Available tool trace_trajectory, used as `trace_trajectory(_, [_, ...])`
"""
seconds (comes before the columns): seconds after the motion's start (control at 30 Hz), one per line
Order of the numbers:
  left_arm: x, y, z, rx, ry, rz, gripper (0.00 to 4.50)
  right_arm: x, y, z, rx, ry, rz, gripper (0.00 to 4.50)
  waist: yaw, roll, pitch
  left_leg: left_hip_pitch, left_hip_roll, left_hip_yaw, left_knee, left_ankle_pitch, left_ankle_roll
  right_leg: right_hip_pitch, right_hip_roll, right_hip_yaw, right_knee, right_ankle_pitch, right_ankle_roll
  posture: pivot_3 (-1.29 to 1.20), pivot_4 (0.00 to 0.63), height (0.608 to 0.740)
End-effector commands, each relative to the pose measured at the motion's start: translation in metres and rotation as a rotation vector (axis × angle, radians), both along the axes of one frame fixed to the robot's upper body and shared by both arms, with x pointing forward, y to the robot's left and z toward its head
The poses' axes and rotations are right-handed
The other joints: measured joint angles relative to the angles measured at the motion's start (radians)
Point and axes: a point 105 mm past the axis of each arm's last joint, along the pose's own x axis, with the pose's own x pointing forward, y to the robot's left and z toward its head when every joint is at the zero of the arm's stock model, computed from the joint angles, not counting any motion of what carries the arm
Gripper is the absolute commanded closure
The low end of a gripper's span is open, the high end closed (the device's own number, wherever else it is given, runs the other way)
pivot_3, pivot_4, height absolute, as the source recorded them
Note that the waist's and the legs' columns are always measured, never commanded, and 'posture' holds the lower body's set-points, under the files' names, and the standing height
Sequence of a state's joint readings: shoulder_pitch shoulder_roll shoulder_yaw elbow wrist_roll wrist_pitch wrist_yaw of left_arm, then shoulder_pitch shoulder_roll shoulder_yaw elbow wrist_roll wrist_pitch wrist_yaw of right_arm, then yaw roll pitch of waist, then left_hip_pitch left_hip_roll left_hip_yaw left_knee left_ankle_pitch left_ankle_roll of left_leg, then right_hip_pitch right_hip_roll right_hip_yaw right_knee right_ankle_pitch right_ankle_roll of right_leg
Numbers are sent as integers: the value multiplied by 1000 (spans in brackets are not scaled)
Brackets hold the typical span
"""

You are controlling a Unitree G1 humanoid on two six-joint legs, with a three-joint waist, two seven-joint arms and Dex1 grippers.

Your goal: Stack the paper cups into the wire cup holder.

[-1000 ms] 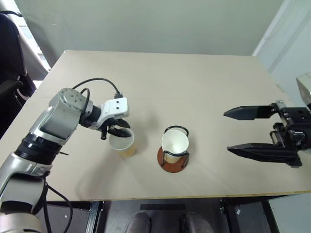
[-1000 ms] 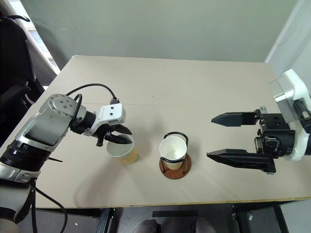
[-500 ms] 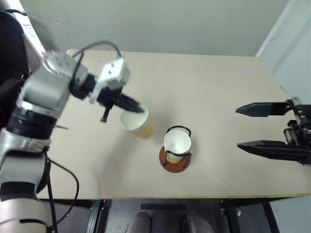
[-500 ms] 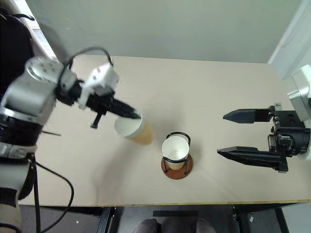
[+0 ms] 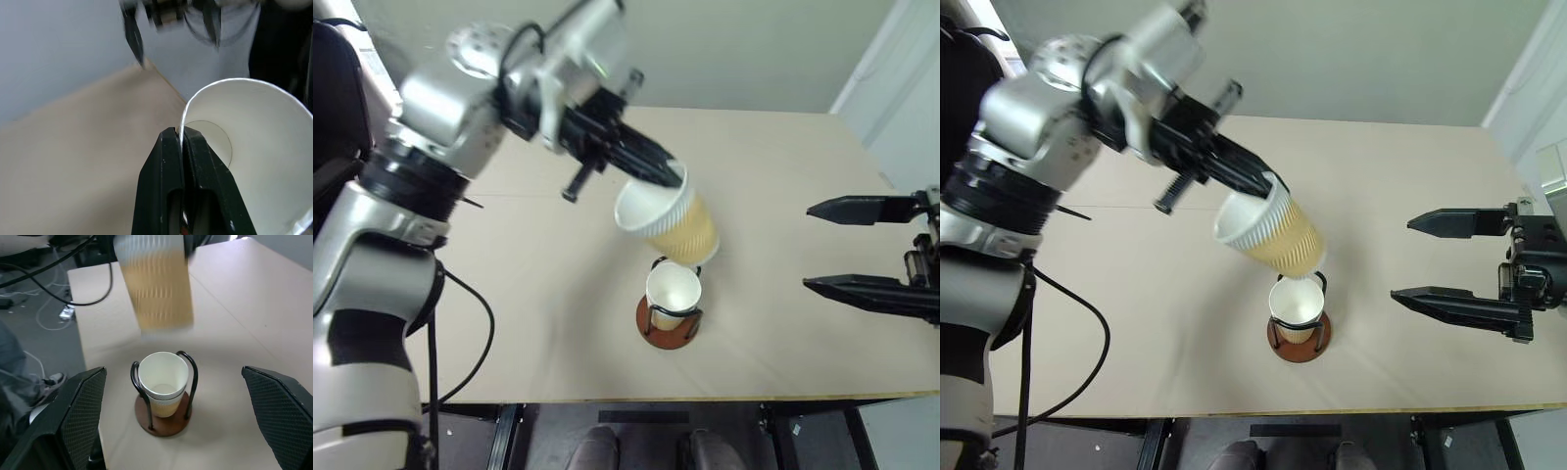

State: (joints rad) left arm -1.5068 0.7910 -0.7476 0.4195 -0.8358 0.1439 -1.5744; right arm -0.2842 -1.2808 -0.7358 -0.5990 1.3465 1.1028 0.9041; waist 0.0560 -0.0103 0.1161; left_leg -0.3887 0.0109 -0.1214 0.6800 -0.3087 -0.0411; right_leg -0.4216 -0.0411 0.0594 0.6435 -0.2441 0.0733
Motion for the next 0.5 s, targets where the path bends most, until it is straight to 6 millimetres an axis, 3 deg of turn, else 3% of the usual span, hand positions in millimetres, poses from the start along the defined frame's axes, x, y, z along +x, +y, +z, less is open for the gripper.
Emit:
trace_trajectory(0.03, [-1,-6,-3,75,-89,-63,4420,-7,-1,8,-6,-49,-29,0,1,0,0,-1,1,-1,1,-1,1,0,-1,0,0,0,1,0,150,740])
trace_trajectory(0.5, [5,-19,-39,219,-99,-109,4420,-12,-1,0,-5,-46,-77,0,5,0,0,-5,-5,-1,4,-2,3,1,-2,0,1,1,5,0,150,740])
